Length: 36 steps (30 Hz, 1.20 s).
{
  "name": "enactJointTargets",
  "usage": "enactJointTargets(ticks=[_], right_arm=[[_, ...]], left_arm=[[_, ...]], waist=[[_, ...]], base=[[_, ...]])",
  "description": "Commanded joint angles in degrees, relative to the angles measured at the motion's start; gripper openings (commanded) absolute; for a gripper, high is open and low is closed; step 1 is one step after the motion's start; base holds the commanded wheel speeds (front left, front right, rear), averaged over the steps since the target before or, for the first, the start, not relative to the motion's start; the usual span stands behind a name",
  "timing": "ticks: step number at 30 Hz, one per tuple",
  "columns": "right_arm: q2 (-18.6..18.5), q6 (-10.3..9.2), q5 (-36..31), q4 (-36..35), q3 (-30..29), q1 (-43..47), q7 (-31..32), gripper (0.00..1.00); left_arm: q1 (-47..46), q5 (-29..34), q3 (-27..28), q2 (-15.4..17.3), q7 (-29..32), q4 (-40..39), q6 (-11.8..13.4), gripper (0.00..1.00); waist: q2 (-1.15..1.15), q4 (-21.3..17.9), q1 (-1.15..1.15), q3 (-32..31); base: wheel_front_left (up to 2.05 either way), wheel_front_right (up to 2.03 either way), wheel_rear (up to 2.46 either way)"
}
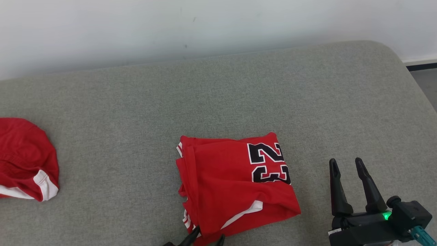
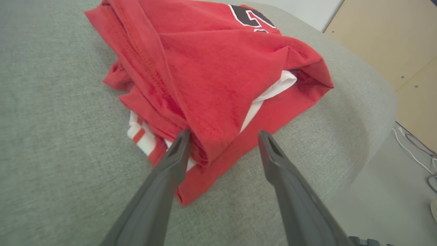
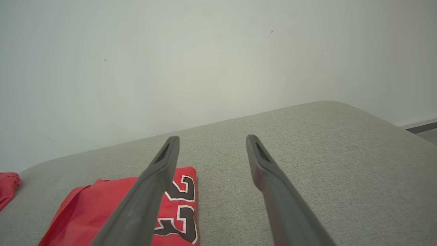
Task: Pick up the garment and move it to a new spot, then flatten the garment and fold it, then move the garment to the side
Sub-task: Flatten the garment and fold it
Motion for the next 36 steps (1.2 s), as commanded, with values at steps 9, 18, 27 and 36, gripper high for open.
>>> enactJointTargets(ticks=[9, 18, 27, 36], right_arm=[[0.3, -0.16, -0.4, -0.1, -0.8, -0.1, -0.2, 1.0], [0.3, -0.16, -0.3, 0.4, -1.9, 0.5, -0.2, 1.0], [0.3, -0.16, -0.3, 1.2, -2.1, 0.4, -0.3, 1.0], [-0.3, -0.16, -0.6, 1.3, -3.2, 0.8, -0.2, 1.0]], left_arm=[[-3.0, -2.1, 1.0, 0.1, 0.0, 0.7, 0.1, 0.0], [-0.4, -0.6, 3.0, 1.6, 0.0, -4.6, 0.1, 0.0], [1.3, -1.3, 1.6, 1.1, 0.0, -3.3, 0.1, 0.44], [1.6, -0.5, 6.3, 0.7, 0.0, -7.2, 0.6, 1.0]], waist=[[0.0, 0.3, 0.0, 0.4], [0.0, 2.0, 0.0, -0.2], [0.0, 2.2, 0.0, -0.4], [0.0, 3.1, 0.0, -1.6]], base=[[0.0, 0.0, 0.0], [0.0, 0.0, 0.0], [0.0, 0.0, 0.0], [0.0, 0.0, 0.0]])
